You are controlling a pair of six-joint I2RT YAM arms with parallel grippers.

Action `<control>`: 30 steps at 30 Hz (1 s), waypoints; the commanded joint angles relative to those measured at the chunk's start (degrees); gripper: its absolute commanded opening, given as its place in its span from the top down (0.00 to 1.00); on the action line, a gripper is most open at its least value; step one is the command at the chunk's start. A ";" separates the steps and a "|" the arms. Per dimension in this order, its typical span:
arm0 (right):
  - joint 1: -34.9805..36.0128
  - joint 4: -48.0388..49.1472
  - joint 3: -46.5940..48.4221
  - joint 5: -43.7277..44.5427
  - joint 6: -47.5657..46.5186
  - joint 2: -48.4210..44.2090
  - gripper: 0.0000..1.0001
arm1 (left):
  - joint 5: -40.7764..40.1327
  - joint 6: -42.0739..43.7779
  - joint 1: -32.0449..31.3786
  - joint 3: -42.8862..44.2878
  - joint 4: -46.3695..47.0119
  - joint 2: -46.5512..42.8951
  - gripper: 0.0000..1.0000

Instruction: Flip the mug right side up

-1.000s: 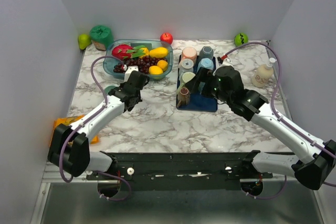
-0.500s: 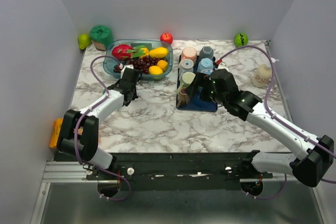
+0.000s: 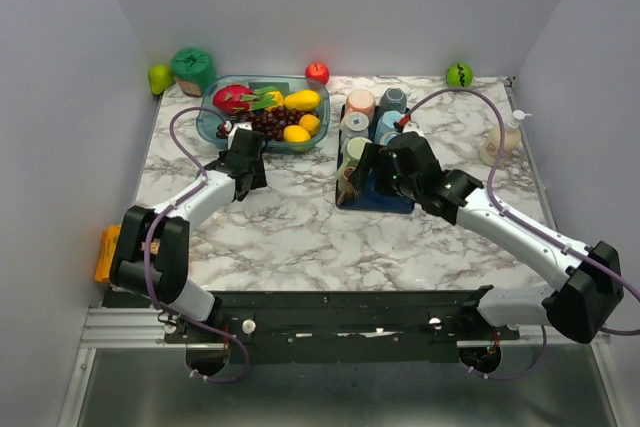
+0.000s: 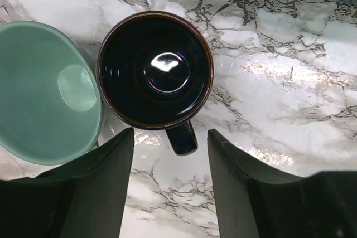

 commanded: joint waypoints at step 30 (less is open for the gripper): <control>6.47 -20.20 20.45 19.49 17.24 32.73 0.06 | 20.85 -0.78 0.07 2.97 -5.20 -29.10 0.01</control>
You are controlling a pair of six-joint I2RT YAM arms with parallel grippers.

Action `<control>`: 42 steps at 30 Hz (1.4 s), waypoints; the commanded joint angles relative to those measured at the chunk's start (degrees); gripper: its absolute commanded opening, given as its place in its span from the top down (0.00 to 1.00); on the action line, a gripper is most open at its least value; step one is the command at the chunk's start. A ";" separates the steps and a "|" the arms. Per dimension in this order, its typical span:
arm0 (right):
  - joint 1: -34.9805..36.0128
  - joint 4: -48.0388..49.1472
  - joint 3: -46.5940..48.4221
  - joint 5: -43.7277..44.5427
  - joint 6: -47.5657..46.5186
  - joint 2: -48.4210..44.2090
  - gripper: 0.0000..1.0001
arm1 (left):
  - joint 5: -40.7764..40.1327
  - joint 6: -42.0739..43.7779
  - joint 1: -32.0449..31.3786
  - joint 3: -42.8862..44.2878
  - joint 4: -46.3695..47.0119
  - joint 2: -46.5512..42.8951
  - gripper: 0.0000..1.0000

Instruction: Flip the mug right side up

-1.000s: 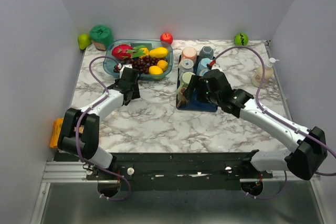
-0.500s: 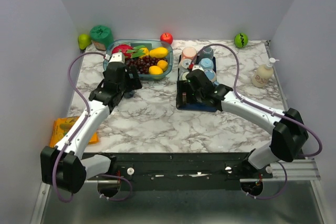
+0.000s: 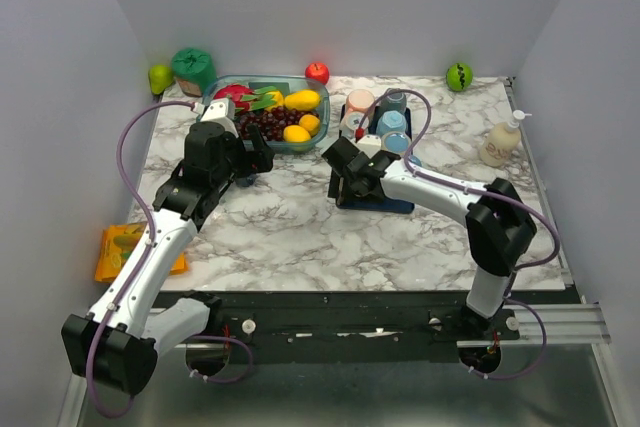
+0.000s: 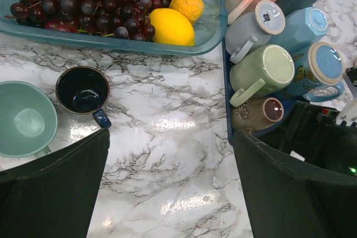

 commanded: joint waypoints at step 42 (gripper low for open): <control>0.07 11.01 -4.04 7.06 -12.80 3.13 0.68 | 3.10 0.20 0.07 -2.46 0.16 -1.26 0.01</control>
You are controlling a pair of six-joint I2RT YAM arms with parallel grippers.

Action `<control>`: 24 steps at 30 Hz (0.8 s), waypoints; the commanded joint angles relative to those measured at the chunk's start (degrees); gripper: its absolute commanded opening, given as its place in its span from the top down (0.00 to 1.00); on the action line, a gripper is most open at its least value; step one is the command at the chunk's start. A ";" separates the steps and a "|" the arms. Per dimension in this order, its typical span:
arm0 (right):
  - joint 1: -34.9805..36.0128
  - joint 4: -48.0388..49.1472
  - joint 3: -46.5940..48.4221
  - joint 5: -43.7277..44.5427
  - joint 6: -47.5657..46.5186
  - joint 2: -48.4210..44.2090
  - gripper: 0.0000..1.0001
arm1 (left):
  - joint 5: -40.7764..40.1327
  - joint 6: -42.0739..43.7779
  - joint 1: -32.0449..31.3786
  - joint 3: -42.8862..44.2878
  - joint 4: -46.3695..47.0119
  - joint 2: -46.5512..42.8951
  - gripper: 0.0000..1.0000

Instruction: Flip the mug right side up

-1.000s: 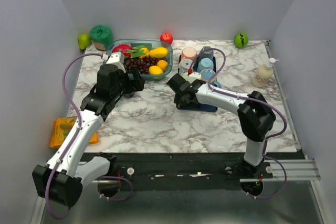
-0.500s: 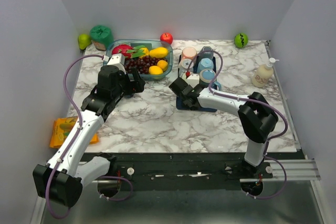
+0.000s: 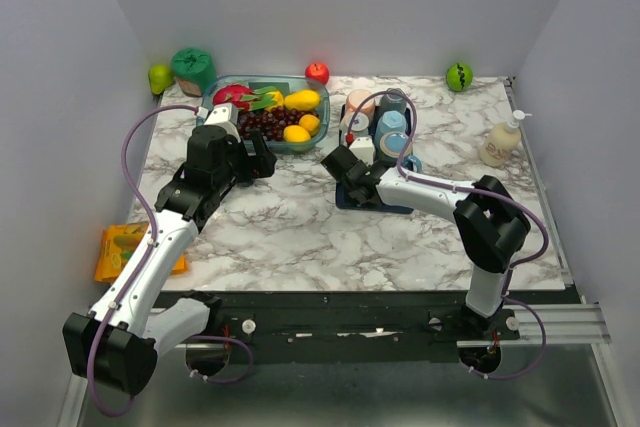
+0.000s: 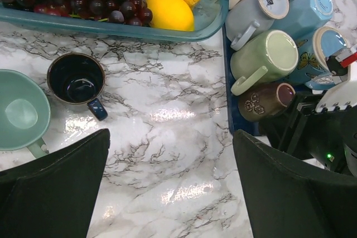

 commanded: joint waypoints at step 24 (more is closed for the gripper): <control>-0.79 2.38 -1.14 -3.95 -1.85 -6.81 1.00 | 4.58 -0.04 0.07 -1.20 1.41 -3.08 0.01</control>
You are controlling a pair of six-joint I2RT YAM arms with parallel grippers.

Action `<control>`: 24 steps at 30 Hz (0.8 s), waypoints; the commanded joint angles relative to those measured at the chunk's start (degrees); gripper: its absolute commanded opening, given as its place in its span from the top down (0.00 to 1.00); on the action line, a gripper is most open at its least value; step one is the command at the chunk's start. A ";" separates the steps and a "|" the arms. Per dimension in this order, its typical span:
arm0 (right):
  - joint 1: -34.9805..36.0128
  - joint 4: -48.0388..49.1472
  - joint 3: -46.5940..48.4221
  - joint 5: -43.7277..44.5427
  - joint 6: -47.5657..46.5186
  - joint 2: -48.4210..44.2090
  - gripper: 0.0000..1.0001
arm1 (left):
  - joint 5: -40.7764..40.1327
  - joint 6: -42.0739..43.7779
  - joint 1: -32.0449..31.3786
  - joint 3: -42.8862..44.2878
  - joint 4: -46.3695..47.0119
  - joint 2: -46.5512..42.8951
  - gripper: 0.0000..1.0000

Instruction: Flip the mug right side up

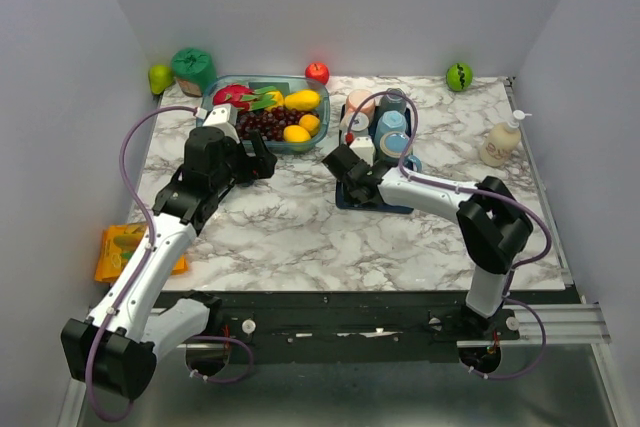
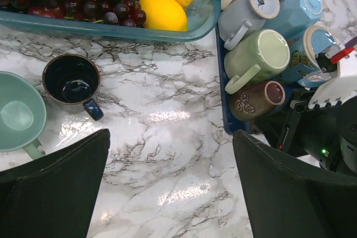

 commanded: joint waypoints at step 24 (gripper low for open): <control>-0.46 1.75 -0.75 -14.94 2.10 -18.13 1.00 | 18.13 -3.11 0.07 -3.77 7.39 -3.22 0.01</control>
